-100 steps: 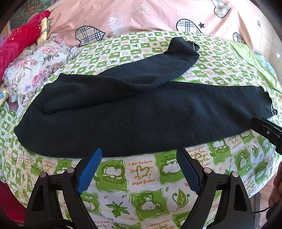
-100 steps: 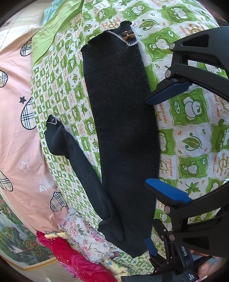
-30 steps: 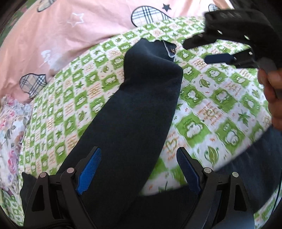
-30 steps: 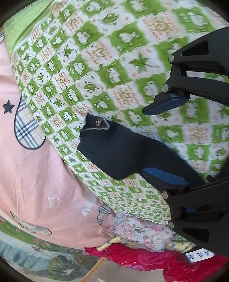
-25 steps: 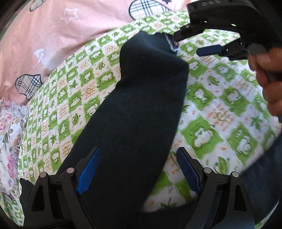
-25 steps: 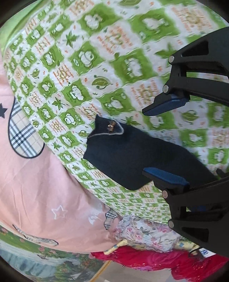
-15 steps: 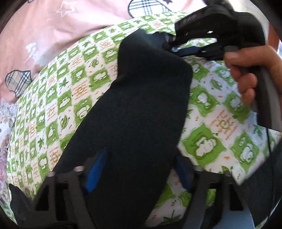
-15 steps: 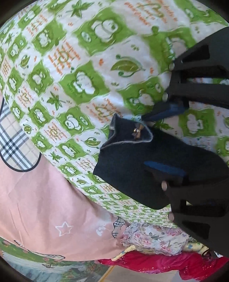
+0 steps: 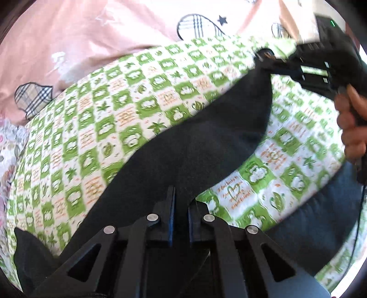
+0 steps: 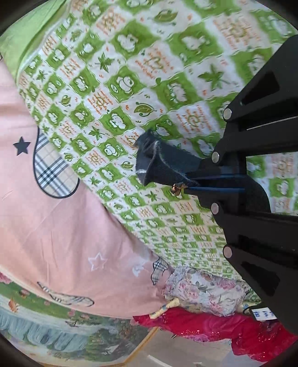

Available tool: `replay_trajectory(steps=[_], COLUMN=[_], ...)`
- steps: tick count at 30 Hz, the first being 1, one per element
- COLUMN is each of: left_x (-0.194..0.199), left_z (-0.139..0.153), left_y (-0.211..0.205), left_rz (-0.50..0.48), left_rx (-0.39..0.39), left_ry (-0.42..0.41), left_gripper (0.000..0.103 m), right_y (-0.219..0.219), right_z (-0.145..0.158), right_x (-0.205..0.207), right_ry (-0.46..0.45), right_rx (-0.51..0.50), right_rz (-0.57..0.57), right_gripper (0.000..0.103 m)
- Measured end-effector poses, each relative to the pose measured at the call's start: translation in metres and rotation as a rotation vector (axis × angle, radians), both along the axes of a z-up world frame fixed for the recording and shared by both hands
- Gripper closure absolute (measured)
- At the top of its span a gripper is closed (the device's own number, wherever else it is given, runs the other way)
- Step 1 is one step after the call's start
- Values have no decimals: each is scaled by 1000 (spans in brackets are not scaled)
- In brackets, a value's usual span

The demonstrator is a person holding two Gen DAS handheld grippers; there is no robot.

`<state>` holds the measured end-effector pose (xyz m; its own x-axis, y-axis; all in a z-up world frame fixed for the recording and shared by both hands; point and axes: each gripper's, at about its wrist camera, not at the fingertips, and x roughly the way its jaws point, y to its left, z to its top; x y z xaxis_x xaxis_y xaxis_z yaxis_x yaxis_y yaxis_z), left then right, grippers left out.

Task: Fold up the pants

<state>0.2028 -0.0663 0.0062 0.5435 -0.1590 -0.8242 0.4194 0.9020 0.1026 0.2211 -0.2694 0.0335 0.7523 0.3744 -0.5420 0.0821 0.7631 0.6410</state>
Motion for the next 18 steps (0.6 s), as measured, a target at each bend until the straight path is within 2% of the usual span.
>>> replay_trajectory(steps=[3, 10, 18], left_x=[-10, -56, -110], left_z=[12, 31, 34], left_y=[12, 23, 19], left_rz=[-1, -45, -129], left_rx=[-57, -111, -120], left_ry=[12, -5, -13], left_gripper=[97, 96, 96], right_y=[5, 9, 8], right_z=[11, 19, 19], right_x=[-22, -91, -181], right_ry=[-14, -37, -50], right_rx=[-3, 14, -12], right_rz=[-4, -35, -90], right_gripper=[97, 97, 97])
